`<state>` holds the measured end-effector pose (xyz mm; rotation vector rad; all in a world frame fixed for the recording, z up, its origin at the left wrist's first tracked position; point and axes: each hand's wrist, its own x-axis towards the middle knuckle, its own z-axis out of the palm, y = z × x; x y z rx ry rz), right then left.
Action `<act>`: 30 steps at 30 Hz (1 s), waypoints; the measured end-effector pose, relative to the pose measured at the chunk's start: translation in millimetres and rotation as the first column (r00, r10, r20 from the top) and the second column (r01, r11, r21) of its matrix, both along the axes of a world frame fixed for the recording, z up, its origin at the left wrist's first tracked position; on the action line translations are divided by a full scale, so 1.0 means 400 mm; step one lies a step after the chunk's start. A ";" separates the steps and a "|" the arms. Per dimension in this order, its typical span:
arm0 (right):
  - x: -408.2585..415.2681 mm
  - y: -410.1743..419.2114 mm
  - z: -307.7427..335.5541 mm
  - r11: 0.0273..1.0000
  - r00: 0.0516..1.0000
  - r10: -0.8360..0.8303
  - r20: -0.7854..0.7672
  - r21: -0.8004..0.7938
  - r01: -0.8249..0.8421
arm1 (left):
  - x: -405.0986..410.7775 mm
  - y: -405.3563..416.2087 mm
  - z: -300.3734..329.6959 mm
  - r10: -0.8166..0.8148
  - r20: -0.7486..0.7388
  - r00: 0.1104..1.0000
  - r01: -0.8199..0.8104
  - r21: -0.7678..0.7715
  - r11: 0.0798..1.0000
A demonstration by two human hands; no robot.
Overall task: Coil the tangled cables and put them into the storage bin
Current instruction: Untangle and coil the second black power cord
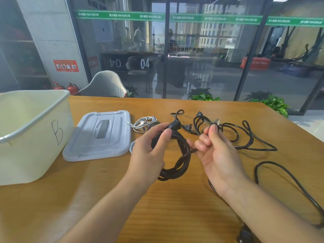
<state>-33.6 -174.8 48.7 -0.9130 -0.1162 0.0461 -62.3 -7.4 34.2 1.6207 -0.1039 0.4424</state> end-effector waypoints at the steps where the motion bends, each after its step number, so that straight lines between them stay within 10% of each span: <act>1: 0.006 -0.005 0.004 1.000 1.000 -0.011 -0.017 0.005 0.012 | -0.002 0.000 0.002 -0.020 -0.008 1.000 0.020 -0.013 1.000; 7: 0.041 -0.046 0.014 0.992 0.990 -0.107 -0.087 -0.079 0.100 | -0.013 -0.013 0.022 -0.069 0.031 0.997 0.072 -0.078 0.994; 15: 0.067 -0.075 -0.029 0.915 0.983 0.145 -0.109 -0.362 -0.175 | -0.009 0.025 0.016 -0.079 0.034 0.996 0.079 -0.014 0.997; 24: 0.058 -0.054 -0.044 0.879 0.989 -0.146 0.012 -0.458 0.135 | -0.013 0.015 0.018 -0.157 0.062 0.986 0.158 -0.010 0.987; 30: 0.043 -0.048 -0.052 0.525 0.958 0.030 0.285 -0.820 0.228 | -0.017 -0.004 0.008 -0.187 0.087 0.979 0.181 0.067 0.981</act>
